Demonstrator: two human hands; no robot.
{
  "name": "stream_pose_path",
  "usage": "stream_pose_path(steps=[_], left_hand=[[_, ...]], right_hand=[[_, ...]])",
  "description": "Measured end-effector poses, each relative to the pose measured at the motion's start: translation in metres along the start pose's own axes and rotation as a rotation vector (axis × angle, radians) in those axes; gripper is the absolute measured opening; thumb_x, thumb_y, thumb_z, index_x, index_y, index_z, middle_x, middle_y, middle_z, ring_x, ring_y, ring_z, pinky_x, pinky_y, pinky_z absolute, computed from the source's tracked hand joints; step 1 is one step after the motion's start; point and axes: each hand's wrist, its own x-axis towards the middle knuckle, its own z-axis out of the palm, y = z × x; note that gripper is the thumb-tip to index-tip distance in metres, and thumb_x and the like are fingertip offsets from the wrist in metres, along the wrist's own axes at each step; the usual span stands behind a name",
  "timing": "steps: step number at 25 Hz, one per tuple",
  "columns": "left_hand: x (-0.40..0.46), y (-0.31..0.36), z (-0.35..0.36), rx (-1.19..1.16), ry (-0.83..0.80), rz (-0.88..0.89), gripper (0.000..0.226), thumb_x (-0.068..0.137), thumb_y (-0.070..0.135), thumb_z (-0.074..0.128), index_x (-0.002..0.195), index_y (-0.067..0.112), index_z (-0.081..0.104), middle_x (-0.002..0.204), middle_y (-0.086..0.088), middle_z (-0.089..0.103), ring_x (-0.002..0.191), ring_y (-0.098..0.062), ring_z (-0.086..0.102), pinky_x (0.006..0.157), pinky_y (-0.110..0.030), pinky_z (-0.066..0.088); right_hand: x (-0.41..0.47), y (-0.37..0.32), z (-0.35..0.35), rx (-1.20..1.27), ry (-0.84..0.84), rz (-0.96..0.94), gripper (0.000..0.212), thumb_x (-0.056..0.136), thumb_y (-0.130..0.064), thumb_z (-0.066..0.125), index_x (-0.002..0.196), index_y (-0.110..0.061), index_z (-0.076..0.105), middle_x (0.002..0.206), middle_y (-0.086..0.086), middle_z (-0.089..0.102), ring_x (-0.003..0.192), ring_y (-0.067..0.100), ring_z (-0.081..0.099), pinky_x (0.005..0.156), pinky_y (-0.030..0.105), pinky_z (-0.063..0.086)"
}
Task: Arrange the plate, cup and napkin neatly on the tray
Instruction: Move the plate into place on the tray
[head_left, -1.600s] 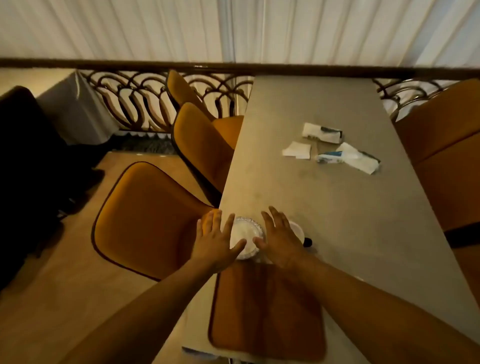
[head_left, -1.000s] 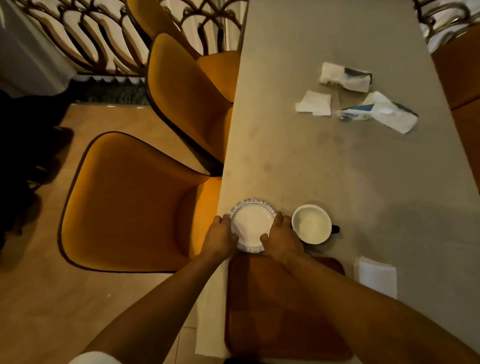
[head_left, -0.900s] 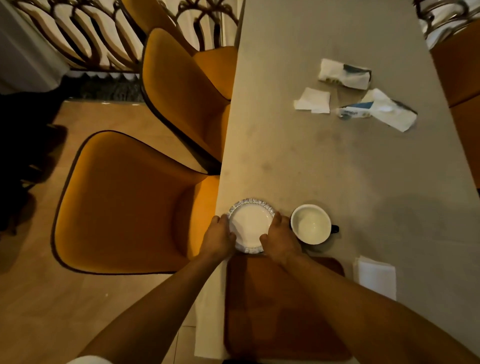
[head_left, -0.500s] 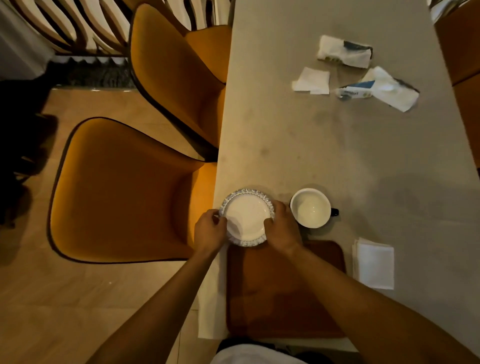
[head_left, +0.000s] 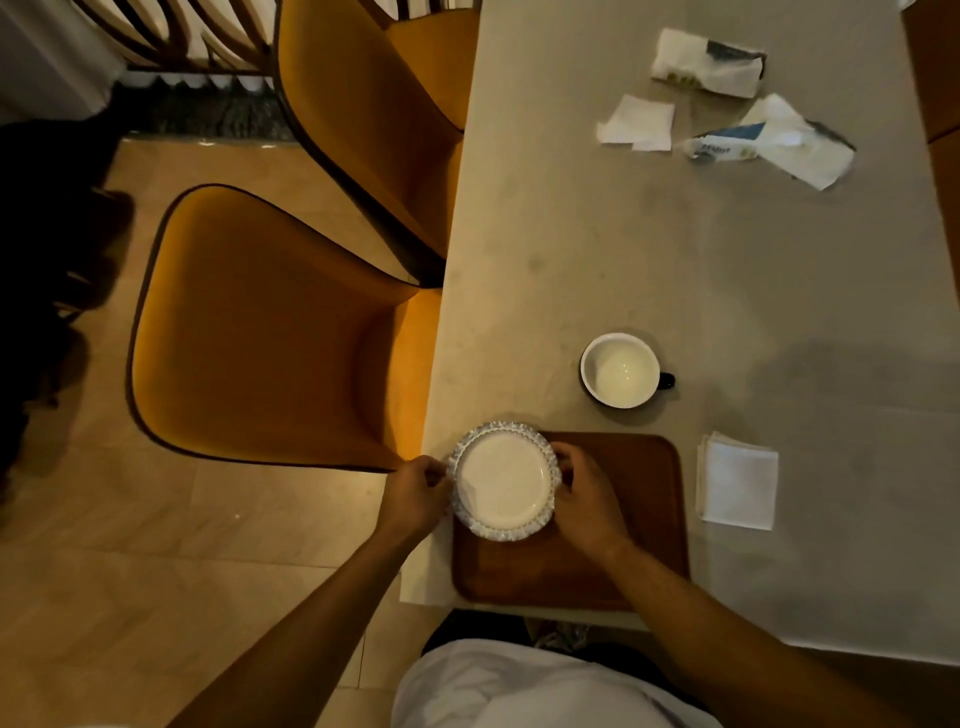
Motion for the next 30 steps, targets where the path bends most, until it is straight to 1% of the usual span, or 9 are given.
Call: stream_pose_path(steps=[5,8,10,13,16,21,25,27,30], left_hand=[[-0.011,-0.002,0.009,0.021,0.022,0.009,0.019,0.089,0.012,0.063,0.107,0.01,0.071,0.096,-0.006,0.075,0.082,-0.02,0.069,0.075,-0.038,0.059],[-0.013,0.001,0.014,0.023,0.045,0.015,0.021,0.09,0.012,0.064,0.11,0.009,0.069,0.097,0.0,0.07,0.085,-0.013,0.061,0.073,-0.026,0.047],[-0.013,0.0,0.014,0.015,0.049,0.013,0.021,0.091,0.012,0.064,0.111,0.01,0.068,0.097,0.001,0.068,0.085,-0.01,0.058,0.073,-0.023,0.043],[-0.011,-0.001,0.013,0.002,0.04,0.031,0.02,0.091,0.011,0.063,0.111,0.01,0.067,0.101,-0.002,0.07,0.087,-0.012,0.059,0.074,-0.024,0.043],[-0.007,-0.001,0.012,-0.023,0.04,0.053,0.018,0.093,0.009,0.061,0.11,0.01,0.066,0.1,-0.004,0.07,0.088,-0.015,0.061,0.071,-0.024,0.044],[-0.002,0.001,0.009,-0.046,0.046,0.03,0.021,0.091,0.004,0.058,0.11,0.009,0.066,0.103,-0.006,0.07,0.091,-0.018,0.062,0.076,-0.03,0.05],[0.001,0.0,0.007,-0.082,0.029,0.007,0.021,0.09,0.001,0.058,0.107,0.011,0.066,0.095,0.001,0.067,0.087,-0.017,0.062,0.073,-0.028,0.05],[0.001,-0.001,0.007,-0.094,0.018,0.0,0.021,0.089,0.002,0.058,0.104,0.014,0.066,0.093,0.0,0.069,0.086,-0.019,0.066,0.073,-0.032,0.054],[0.007,-0.005,0.006,-0.085,-0.008,0.001,0.02,0.085,0.002,0.06,0.098,0.016,0.067,0.087,-0.001,0.071,0.082,-0.021,0.069,0.069,-0.032,0.055]], right_hand=[[-0.004,0.008,0.003,-0.017,0.028,0.015,0.044,0.09,-0.011,0.062,0.127,-0.032,0.052,0.125,-0.004,0.059,0.113,0.015,0.059,0.092,0.039,0.055],[-0.003,0.011,0.004,-0.012,0.019,0.036,0.044,0.089,-0.009,0.061,0.126,-0.032,0.052,0.123,-0.002,0.06,0.113,0.018,0.059,0.092,0.043,0.055],[-0.002,0.011,0.005,-0.001,0.019,0.036,0.044,0.088,-0.009,0.06,0.126,-0.031,0.053,0.123,-0.001,0.061,0.113,0.017,0.059,0.093,0.044,0.054],[0.001,0.012,0.007,0.004,0.028,0.04,0.046,0.088,-0.008,0.06,0.127,-0.031,0.052,0.124,-0.001,0.06,0.113,0.017,0.058,0.094,0.043,0.054],[0.003,0.013,0.009,0.008,0.015,0.054,0.046,0.089,-0.01,0.061,0.129,-0.031,0.051,0.122,-0.002,0.06,0.112,0.017,0.059,0.091,0.041,0.055],[0.008,0.008,0.008,0.027,-0.004,0.068,0.044,0.091,-0.011,0.06,0.127,-0.034,0.049,0.119,-0.002,0.061,0.107,0.016,0.06,0.087,0.042,0.057],[0.009,0.007,0.01,0.035,-0.017,0.088,0.045,0.091,-0.008,0.058,0.128,-0.033,0.049,0.12,-0.002,0.061,0.109,0.017,0.06,0.086,0.036,0.055],[0.011,0.007,0.011,0.03,-0.025,0.112,0.047,0.09,-0.008,0.059,0.129,-0.032,0.048,0.122,-0.001,0.062,0.111,0.018,0.06,0.088,0.038,0.056],[0.011,0.007,0.008,0.016,-0.029,0.121,0.048,0.089,-0.008,0.059,0.13,-0.031,0.048,0.124,0.001,0.061,0.111,0.02,0.059,0.089,0.04,0.055]])
